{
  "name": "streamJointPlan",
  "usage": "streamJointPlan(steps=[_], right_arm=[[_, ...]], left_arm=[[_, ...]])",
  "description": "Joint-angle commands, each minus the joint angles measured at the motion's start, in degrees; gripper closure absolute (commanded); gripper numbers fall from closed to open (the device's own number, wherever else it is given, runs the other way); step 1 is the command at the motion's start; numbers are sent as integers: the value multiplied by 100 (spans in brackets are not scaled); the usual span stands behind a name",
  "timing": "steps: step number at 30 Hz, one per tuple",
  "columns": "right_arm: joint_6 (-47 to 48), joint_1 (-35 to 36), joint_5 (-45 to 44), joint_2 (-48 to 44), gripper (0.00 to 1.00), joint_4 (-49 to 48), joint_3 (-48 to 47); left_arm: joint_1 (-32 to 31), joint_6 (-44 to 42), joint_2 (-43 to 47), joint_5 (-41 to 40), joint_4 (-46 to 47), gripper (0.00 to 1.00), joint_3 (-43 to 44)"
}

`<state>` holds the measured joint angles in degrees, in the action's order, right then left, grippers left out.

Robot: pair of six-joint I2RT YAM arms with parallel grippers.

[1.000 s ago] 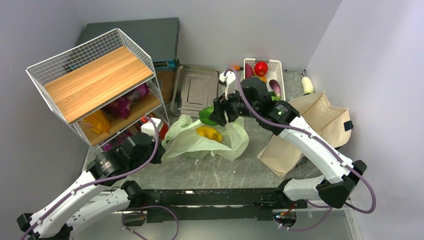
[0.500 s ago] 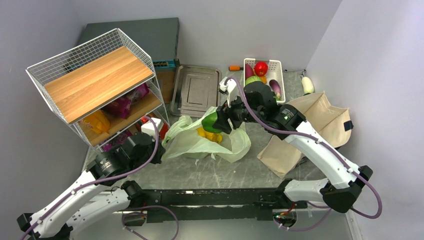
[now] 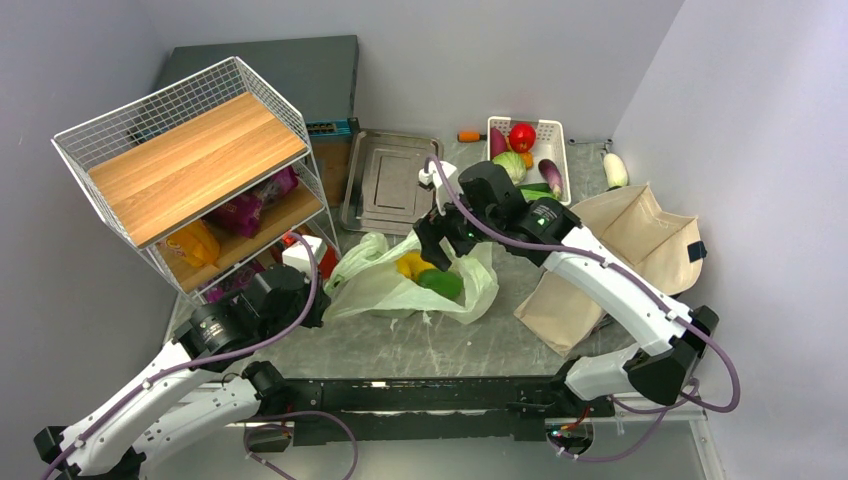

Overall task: Place the food into the grocery bag and tie it
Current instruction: Place the fake vegetable into the grocery bag.

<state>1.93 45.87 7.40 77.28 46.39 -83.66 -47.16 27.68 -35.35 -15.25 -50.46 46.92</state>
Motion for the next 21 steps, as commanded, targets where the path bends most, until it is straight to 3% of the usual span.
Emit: streamJointPlan(steps=[1, 7, 16, 19, 21], right_arm=[[-36, 22, -151, -64, 10, -187, -442], [-157, 27, -274, -21, 8, -466, -711], [-160, -41, -1838, 267, 0, -988, -1072], [-184, -309, -2195, 523, 0, -1028, -1308], [-316, -698, -1908, 693, 0, -1058, -1458]], left_arm=[[32, -44, 61, 27, 146, 100, 15], [36, -52, 84, 56, 159, 100, 6], [31, -53, 161, 60, 162, 100, 10], [31, -52, 208, 67, 161, 100, 2], [31, -53, 226, 72, 174, 100, -6]])
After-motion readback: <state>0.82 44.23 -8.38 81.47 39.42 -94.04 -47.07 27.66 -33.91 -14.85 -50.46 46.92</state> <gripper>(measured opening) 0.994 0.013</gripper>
